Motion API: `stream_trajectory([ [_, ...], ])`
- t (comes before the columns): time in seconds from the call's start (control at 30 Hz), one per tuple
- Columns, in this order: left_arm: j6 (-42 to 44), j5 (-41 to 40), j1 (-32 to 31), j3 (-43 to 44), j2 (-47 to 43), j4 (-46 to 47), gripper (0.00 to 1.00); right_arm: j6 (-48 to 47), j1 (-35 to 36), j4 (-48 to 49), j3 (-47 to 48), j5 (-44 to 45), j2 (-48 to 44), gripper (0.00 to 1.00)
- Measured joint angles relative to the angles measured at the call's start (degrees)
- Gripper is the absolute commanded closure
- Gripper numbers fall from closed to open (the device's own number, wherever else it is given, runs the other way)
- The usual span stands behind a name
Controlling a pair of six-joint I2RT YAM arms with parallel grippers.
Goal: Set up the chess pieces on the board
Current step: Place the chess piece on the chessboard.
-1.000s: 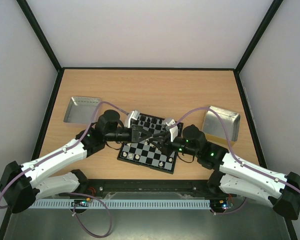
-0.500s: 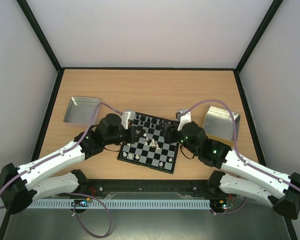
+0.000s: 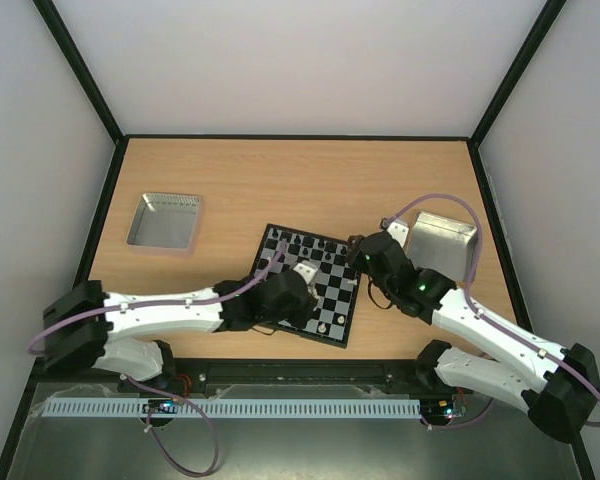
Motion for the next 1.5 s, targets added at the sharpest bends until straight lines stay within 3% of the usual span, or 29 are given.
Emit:
stream_trajectory([
  [0.23, 2.47, -4.24, -4.44, 8.44, 10.34, -1.14, 0.98, 3.52, -0.50, 0.02, -3.21, -1.73, 0.07, 0.42],
  [0.53, 3.61, -6.43, -5.70, 11.78, 17.09, -2.36, 0.97, 5.11, -0.63, 0.00, -5.09, -1.92, -1.03, 0.42],
  [1.5, 5.09, -6.21, -5.60, 12.22, 22.84, -3.50, 0.97, 6.01, -0.90, -0.63, -6.60, -0.44, -4.13, 0.42],
])
